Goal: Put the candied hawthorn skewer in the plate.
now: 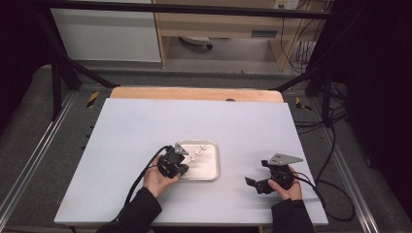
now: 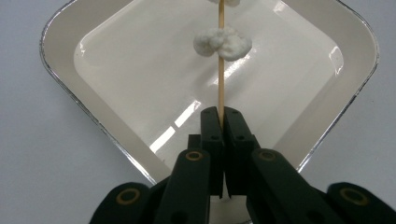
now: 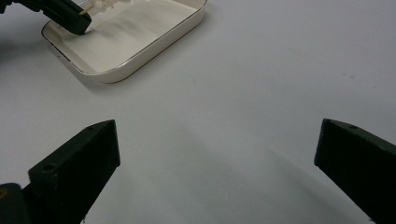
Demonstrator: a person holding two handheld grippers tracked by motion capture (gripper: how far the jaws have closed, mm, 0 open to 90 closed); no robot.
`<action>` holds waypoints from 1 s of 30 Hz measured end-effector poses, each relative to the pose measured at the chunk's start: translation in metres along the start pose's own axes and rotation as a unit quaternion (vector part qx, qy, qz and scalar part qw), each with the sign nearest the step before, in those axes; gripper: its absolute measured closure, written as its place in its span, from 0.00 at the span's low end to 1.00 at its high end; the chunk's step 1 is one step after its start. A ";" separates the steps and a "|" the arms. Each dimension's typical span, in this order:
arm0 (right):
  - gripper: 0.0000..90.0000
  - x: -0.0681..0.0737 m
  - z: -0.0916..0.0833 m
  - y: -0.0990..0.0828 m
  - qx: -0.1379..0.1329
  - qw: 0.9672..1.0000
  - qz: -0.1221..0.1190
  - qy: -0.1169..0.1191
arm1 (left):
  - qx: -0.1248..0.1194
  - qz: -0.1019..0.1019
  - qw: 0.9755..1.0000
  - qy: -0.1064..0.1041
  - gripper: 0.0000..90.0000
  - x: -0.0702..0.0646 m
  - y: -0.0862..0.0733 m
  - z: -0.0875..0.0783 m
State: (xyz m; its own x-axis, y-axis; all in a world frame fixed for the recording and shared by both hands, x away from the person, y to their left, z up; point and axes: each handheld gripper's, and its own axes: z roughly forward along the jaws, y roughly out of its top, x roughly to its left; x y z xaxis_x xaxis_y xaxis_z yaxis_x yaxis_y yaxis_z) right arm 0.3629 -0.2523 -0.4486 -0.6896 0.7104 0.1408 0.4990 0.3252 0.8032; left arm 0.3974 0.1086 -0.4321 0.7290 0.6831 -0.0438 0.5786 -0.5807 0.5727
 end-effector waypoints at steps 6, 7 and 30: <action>0.01 0.000 0.000 0.000 0.002 1.000 0.000 0.000 | -0.013 0.003 1.000 0.003 0.89 0.001 0.000 -0.003; 0.01 0.000 0.000 0.000 0.002 1.000 0.001 0.000 | -0.017 0.001 1.000 0.003 0.86 0.001 -0.001 -0.005; 0.01 0.000 -0.001 0.000 0.004 1.000 0.005 -0.002 | -0.104 -0.011 0.994 0.012 0.18 0.046 -0.071 -0.057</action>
State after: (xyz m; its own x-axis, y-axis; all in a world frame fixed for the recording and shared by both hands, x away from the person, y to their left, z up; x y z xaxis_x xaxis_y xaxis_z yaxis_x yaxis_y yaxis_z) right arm 0.3623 -0.2526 -0.4485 -0.6819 0.7166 0.1468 0.5104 0.3224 0.7972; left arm 0.3689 0.2060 -0.4283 0.7070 0.7060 -0.0403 0.5040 -0.4632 0.7290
